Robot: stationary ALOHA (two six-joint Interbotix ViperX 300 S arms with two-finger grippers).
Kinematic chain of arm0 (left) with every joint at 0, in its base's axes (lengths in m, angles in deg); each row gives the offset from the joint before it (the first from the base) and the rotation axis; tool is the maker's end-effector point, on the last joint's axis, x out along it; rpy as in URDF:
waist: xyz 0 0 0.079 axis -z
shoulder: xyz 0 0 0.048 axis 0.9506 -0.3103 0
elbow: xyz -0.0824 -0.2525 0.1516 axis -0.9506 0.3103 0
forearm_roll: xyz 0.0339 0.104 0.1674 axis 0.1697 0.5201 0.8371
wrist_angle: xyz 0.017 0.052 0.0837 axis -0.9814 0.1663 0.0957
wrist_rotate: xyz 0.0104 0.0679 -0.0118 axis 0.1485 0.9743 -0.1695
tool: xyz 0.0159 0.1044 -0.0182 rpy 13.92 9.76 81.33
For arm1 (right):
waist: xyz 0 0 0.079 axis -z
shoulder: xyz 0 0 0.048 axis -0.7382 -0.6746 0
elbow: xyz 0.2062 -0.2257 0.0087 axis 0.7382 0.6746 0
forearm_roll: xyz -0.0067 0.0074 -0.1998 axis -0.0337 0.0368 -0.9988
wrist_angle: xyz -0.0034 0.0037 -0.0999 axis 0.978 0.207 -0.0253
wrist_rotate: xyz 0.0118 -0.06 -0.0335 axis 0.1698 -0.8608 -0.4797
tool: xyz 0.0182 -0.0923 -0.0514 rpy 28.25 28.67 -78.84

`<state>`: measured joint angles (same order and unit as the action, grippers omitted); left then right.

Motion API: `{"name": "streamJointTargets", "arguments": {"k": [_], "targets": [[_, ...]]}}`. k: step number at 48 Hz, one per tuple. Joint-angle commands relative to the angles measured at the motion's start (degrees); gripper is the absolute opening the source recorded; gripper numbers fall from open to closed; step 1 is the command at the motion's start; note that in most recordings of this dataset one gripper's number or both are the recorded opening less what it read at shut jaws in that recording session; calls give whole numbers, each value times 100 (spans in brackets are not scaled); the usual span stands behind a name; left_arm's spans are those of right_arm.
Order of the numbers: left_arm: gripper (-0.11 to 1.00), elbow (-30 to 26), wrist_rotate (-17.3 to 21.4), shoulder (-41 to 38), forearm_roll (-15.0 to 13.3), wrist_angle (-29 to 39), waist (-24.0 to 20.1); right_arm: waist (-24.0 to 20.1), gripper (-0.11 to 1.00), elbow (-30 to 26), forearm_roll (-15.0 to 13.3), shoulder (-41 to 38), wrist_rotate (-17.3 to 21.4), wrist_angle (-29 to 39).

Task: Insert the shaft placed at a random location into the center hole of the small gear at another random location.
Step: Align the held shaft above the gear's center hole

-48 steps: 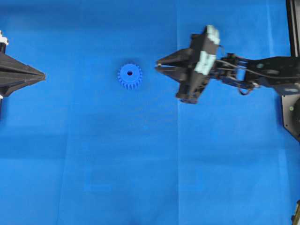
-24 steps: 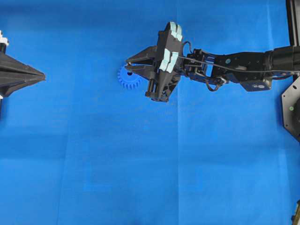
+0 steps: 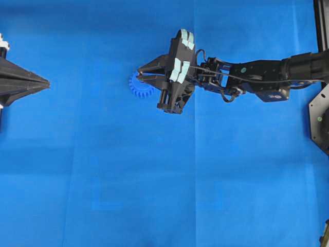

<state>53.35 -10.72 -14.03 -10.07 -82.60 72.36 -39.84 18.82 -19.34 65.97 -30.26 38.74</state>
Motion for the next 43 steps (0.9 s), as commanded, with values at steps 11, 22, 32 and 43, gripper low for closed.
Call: {"name": "streamJointTargets", "arguments": {"k": [11, 22, 32, 43], "targets": [[0, -62, 0, -26, 18, -35, 18, -9, 3, -88, 26, -53, 44, -141], [0, -62, 0, -26, 18, -9, 18, -9, 3, -53, 26, -53, 44, -185], [0, -62, 0, -26, 18, -9, 18, -9, 3, -79, 18, 123, -9, -185], [0, -62, 0, -18, 18, -9, 18, -9, 3, -26, -9, 439, -35, -141]]}}
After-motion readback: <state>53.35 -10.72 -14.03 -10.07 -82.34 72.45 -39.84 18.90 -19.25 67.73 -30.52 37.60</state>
